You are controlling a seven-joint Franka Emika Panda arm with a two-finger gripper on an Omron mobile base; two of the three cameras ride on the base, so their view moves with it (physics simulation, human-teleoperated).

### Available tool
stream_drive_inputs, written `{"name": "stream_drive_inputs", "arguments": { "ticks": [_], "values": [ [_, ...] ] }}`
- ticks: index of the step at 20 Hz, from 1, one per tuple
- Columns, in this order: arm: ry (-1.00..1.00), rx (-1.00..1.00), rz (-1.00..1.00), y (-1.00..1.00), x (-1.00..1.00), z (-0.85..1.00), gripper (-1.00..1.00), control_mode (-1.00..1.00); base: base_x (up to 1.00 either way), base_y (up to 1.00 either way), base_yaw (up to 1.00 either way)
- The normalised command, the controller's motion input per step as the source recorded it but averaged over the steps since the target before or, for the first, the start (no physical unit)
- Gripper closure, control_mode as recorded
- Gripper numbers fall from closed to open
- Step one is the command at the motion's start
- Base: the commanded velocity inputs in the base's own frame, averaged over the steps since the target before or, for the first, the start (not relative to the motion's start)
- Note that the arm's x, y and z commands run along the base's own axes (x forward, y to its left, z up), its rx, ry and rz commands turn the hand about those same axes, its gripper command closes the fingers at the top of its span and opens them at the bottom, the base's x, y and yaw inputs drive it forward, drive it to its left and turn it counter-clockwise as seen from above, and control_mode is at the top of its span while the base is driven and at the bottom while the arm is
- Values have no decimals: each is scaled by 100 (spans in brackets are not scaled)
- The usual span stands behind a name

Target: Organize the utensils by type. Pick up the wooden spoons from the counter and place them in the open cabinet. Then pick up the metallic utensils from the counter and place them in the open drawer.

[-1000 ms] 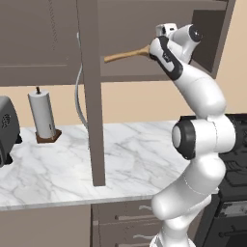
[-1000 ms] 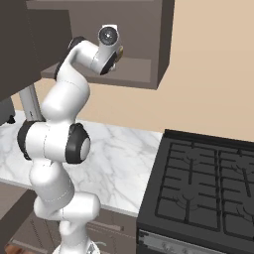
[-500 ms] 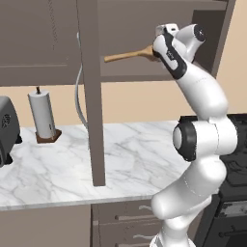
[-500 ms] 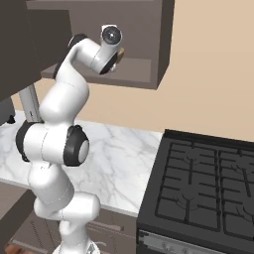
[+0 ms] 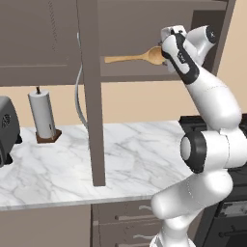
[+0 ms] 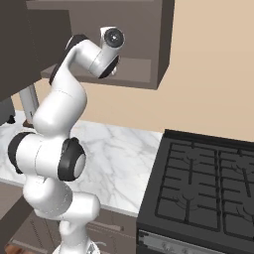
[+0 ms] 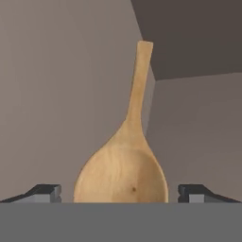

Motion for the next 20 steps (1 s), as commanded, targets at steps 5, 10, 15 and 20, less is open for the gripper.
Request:
{"name": "stream_drive_inputs", "arguments": {
  "ticks": [5,10,15,20],
  "values": [
    [-5,0,1,-1,-44,0,-100,-100,0,0,0],
    [-13,0,0,0,-79,0,-100,-100,0,0,0],
    [-7,0,-7,0,-94,0,-100,-100,0,0,0],
    [14,10,-20,-2,-78,4,-100,-100,0,0,0]
  ]
}}
